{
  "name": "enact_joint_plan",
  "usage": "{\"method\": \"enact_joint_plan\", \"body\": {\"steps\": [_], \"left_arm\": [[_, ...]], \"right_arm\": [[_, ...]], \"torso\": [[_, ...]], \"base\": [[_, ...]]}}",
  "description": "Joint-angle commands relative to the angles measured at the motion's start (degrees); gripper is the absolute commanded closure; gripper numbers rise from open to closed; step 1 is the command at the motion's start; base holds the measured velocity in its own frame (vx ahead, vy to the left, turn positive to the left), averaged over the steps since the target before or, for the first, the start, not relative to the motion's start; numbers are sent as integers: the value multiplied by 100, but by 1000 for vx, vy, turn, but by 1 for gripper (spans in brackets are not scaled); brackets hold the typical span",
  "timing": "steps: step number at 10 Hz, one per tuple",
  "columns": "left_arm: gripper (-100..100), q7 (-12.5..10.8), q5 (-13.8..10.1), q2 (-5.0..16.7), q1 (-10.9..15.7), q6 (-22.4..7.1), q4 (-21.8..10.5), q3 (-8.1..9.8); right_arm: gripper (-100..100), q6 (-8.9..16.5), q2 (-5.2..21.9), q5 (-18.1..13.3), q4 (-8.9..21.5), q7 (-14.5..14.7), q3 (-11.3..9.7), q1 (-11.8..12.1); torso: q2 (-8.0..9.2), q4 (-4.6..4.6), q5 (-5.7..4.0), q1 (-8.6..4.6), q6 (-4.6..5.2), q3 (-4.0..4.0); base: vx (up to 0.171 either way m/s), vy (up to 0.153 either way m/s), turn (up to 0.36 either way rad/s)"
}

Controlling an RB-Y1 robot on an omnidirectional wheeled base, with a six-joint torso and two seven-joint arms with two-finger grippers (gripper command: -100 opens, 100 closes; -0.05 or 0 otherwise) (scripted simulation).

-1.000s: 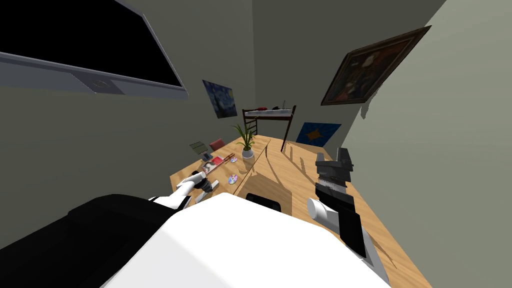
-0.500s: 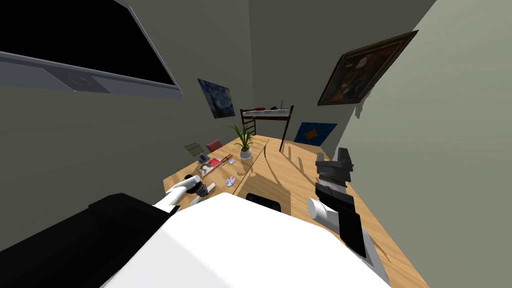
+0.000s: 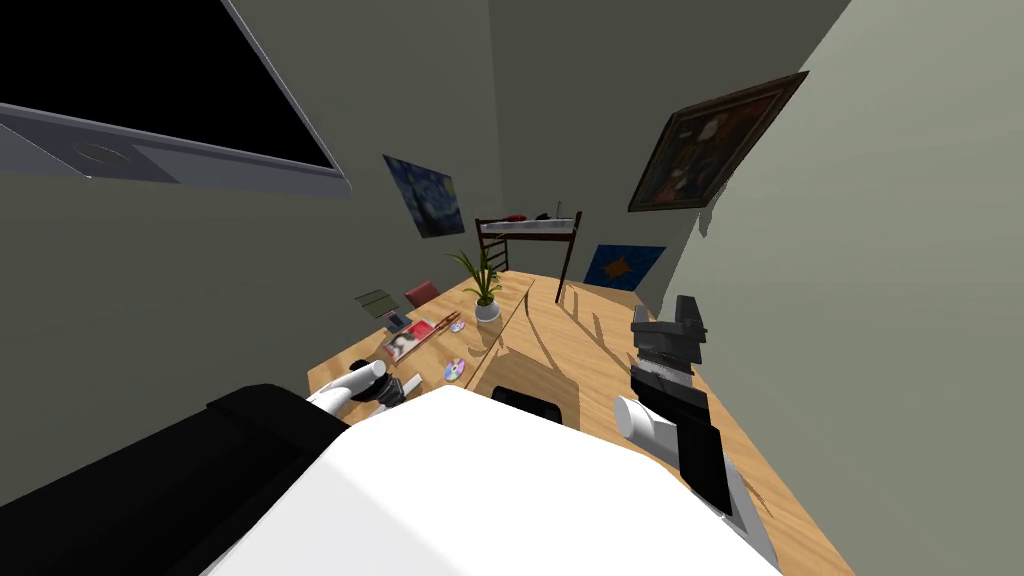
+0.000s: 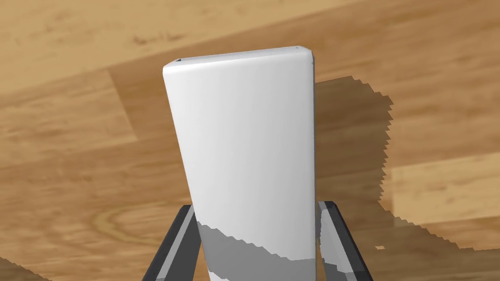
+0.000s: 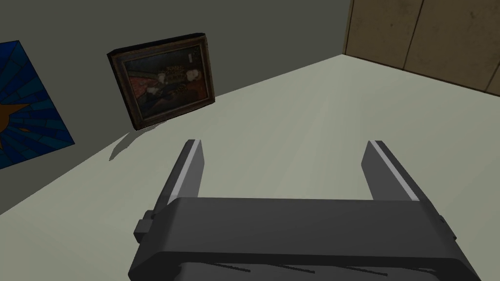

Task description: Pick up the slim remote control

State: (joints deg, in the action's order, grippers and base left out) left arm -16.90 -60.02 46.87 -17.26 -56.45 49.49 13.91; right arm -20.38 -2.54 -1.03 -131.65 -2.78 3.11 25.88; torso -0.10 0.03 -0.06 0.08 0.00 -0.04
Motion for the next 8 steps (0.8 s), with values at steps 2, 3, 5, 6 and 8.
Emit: {"method": "enact_joint_plan", "body": {"steps": [2, 3, 5, 6, 8], "left_arm": [[100, 45, -424, 155, -340, 134, 140, -138], [100, 45, -578, 155, -449, 134, 140, -138], [100, 60, -917, 289, -787, 244, 281, -263], [100, 74, -1095, 423, -1029, 355, 422, -389], [100, 74, -1340, 423, -1125, 355, 422, -389]], "right_arm": [[0, 0, 0, 0, 0, 0, 0, 0], [0, 0, 0, 0, 0, 0, 0, 0], [0, 0, 0, 0, 0, 0, 0, 0], [0, 0, 0, 0, 0, 0, 0, 0], [0, 0, 0, 0, 0, 0, 0, 0]], "torso": [[7, 0, 0, 2, -3, 3], [4, 1, -3, -5, 1, 3], [-2, 1, -4, -6, 4, -1], [0, -1, -4, -5, -2, -1], [-3, -2, -3, -2, -3, -3]], "base": [[30, -16, -36], [42, -15, -44], [52, -18, -70], [61, -11, -81], [35, -4, -18]]}}
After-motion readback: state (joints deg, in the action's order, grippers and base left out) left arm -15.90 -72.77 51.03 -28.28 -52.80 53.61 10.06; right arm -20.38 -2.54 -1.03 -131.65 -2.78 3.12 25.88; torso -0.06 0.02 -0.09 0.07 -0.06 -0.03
